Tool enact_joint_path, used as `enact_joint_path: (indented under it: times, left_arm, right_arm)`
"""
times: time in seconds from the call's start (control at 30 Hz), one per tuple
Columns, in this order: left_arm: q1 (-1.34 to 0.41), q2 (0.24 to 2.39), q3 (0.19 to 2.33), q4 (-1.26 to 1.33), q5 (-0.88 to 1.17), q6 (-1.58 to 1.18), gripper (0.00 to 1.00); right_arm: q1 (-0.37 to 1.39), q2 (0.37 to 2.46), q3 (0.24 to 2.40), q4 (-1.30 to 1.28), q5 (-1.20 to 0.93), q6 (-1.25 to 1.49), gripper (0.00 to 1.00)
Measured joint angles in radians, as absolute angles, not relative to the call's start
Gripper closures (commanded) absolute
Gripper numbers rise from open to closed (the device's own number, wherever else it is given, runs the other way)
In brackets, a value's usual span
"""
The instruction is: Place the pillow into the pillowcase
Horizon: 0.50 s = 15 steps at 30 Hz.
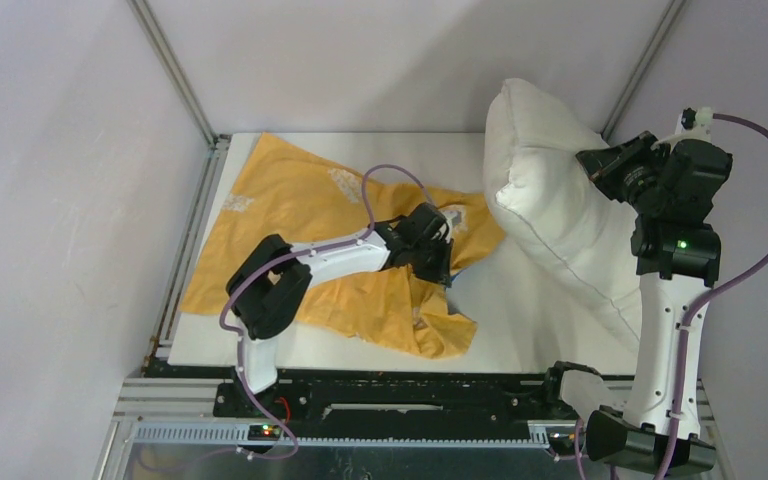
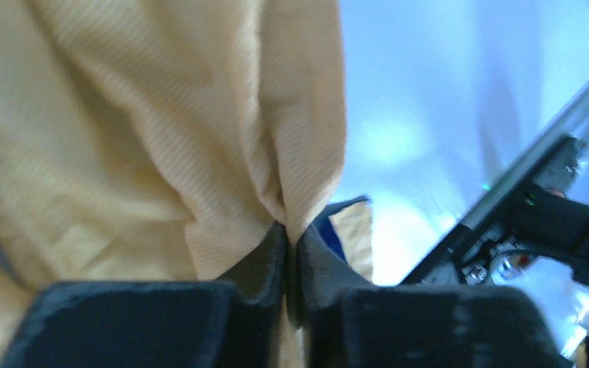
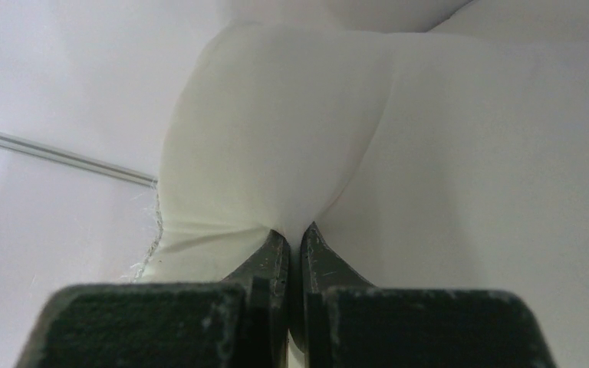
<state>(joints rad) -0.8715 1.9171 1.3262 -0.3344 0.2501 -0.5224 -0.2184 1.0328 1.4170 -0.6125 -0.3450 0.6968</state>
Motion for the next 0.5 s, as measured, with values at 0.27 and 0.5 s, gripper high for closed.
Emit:
enact_joint_path:
  times: [0.27, 0.5]
  left_arm:
    - [-0.945, 1.856, 1.340, -0.260, 0.324, -0.547, 0.25]
    - [-0.908, 1.591, 1.221, -0.344, 0.086, -0.590, 0.30]
  right_arm:
    - [-0.218, 1.033, 1.417, -0.618, -0.355, 0.696, 1.00]
    - [-0.169, 1.032, 1.416, -0.632, -0.341, 0.671, 1.00]
